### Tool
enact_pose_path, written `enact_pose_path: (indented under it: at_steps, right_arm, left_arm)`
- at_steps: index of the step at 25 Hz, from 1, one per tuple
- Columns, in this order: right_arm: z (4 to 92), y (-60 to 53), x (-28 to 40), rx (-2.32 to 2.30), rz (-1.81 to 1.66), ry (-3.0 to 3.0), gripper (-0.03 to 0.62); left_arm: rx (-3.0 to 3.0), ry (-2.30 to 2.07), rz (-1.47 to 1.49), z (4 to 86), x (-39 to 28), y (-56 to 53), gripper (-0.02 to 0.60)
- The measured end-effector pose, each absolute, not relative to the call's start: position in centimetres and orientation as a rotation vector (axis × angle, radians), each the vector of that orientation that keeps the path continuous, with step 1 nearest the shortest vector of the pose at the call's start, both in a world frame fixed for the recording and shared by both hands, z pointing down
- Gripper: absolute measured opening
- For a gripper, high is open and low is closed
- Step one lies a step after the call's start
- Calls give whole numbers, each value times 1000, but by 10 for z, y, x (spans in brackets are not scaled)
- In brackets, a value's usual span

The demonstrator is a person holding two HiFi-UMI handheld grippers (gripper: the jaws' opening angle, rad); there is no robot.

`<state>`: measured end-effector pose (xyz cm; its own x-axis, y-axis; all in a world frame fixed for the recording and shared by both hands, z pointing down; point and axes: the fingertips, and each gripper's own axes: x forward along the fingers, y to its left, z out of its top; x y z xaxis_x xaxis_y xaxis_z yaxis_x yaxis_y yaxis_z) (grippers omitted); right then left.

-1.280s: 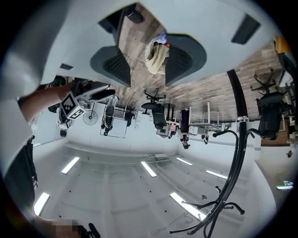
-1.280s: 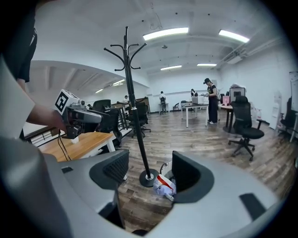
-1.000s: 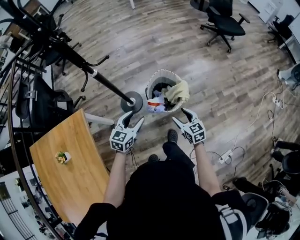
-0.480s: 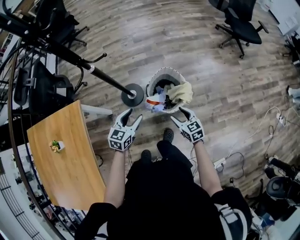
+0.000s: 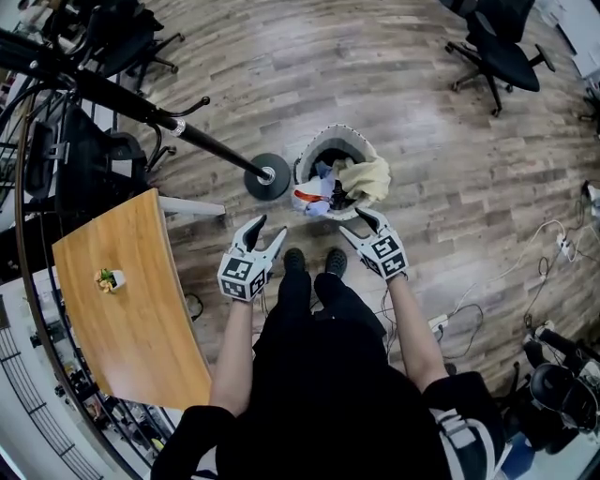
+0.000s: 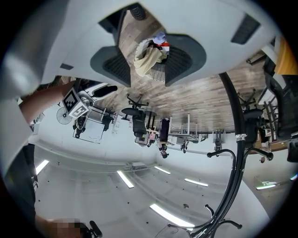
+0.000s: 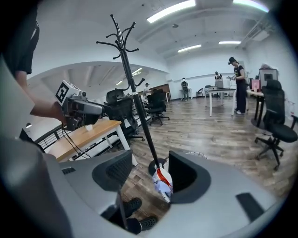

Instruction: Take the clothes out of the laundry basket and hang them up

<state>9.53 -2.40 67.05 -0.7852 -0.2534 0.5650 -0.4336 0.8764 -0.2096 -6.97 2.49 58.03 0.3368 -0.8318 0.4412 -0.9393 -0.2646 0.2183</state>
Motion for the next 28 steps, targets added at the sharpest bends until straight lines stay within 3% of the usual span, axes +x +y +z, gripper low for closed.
enact_pose_path:
  at_steps: [28]
  right_arm:
    - [817,-54,43,599,582,-2361,236]
  left_arm:
    - [2221,-1322,425,728,-109,-52,245]
